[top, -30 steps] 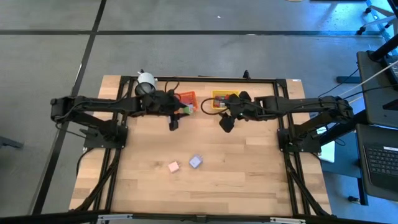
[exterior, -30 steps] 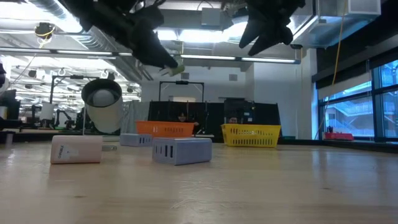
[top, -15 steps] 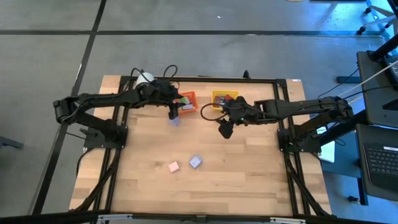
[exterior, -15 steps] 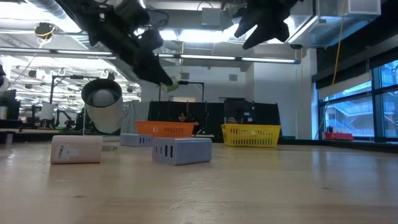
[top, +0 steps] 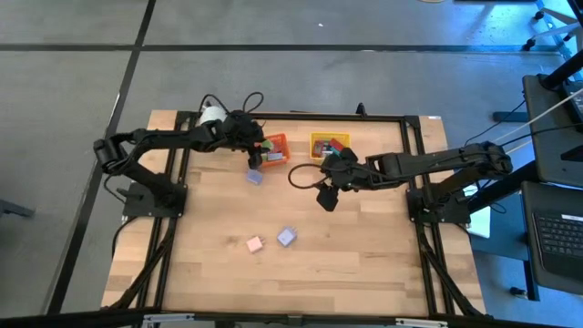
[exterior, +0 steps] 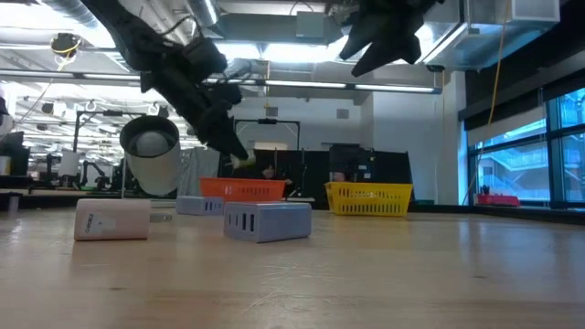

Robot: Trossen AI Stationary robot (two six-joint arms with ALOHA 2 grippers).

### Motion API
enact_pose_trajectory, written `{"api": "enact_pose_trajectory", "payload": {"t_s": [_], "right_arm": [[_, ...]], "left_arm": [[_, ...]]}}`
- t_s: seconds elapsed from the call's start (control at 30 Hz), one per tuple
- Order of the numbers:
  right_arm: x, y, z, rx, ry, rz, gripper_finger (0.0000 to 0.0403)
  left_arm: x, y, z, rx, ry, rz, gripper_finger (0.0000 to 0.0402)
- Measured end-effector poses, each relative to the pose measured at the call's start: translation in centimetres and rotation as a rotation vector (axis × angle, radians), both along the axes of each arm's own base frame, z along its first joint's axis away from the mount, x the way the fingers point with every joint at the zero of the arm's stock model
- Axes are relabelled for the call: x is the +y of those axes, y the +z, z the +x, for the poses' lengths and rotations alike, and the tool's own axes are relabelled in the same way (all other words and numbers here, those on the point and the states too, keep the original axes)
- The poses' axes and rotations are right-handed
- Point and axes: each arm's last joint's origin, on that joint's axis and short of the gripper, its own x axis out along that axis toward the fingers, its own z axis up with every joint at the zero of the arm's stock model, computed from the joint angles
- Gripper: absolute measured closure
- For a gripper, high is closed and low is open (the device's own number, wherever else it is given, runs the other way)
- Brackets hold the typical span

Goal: Pick & Place Office items
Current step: Put the green charger adapter into the orange bin

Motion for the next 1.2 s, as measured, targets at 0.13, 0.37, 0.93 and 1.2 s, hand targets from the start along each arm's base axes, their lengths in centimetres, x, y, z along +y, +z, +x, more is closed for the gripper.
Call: {"api": "enact_pose_trajectory", "payload": {"t_s": [0.13, 0.37, 0.93, 1.2], "right_arm": [[0.1, -0.3, 0.3, 0.008, 0.008, -0.006, 0.0158], [0.1, -0.6, 0.4, 0.019, -0.004, -0.022, 0.0158], [0.1, -0.6, 0.4, 0.022, 0.005, -0.039, 0.0158], [0.1, -0.6, 0.4, 0.024, 0.010, -0.044, 0.0158]], "left_arm": [[1.2, -1.0, -0.3, 0.021, 0.029, -0.028, 0.0247], [2.0, -2.7, -0.3, 0.045, 0.033, -0.088, 0.0248], [2.0, -3.0, -0.2, 0.030, 0.047, -0.133, 0.0214], [2.0, -3.1, -0.3, 0.055, 0.075, -0.133, 0.0160]]}}
